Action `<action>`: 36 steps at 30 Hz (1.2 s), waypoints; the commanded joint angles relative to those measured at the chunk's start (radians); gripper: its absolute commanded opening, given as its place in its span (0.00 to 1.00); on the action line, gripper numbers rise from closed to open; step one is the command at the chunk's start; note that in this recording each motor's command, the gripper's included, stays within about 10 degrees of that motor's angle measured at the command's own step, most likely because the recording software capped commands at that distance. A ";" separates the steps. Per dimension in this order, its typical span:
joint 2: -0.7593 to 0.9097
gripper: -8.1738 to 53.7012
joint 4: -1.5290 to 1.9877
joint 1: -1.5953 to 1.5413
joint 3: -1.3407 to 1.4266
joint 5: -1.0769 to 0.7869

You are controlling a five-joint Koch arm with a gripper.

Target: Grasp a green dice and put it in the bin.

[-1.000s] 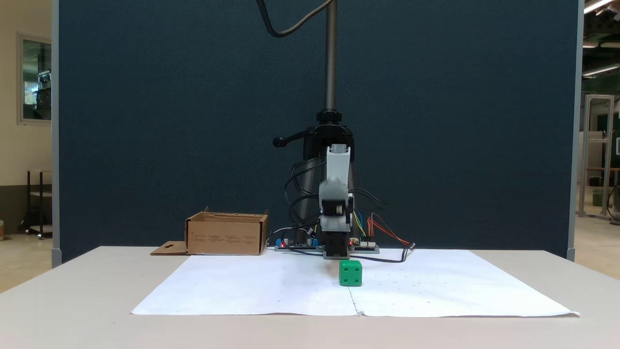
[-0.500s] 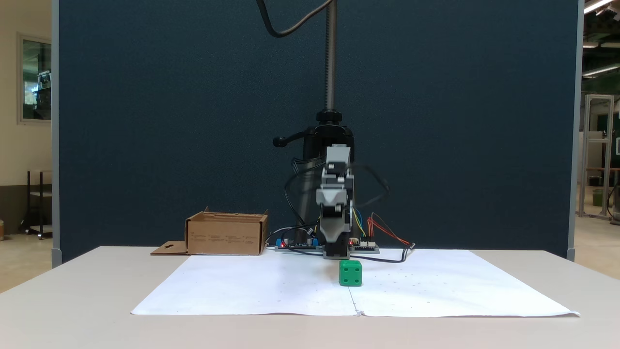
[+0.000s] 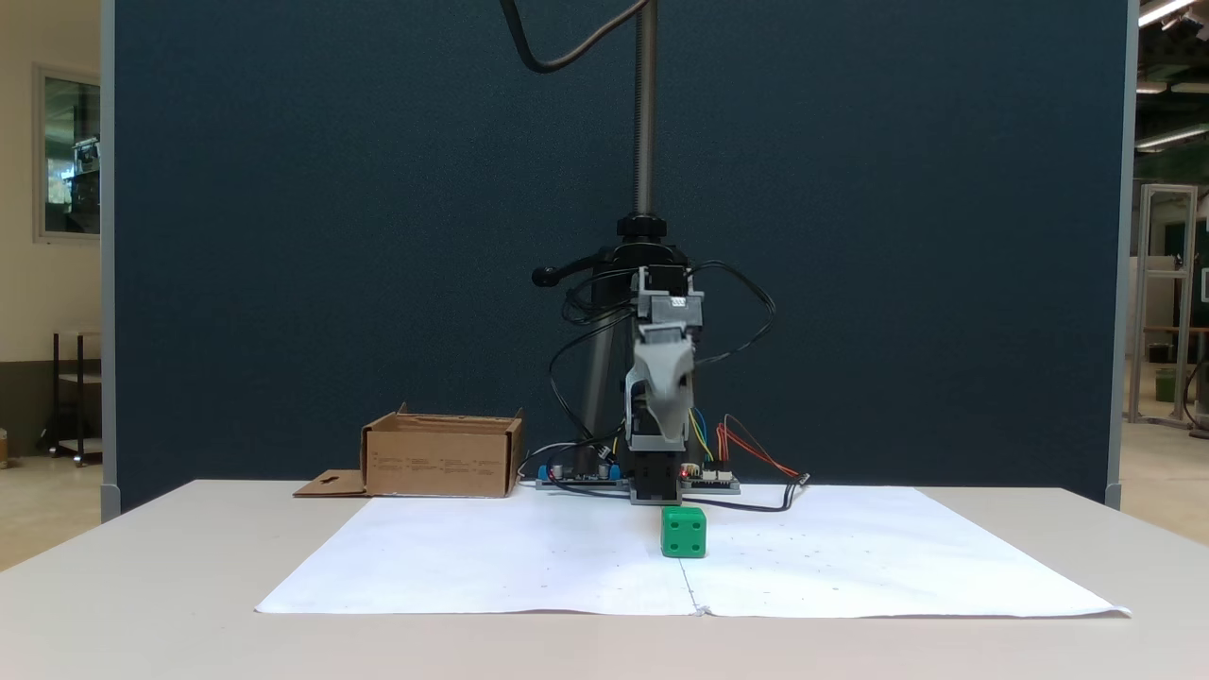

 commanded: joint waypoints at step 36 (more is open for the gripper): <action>-0.193 0.82 0.158 -0.132 -0.224 0.126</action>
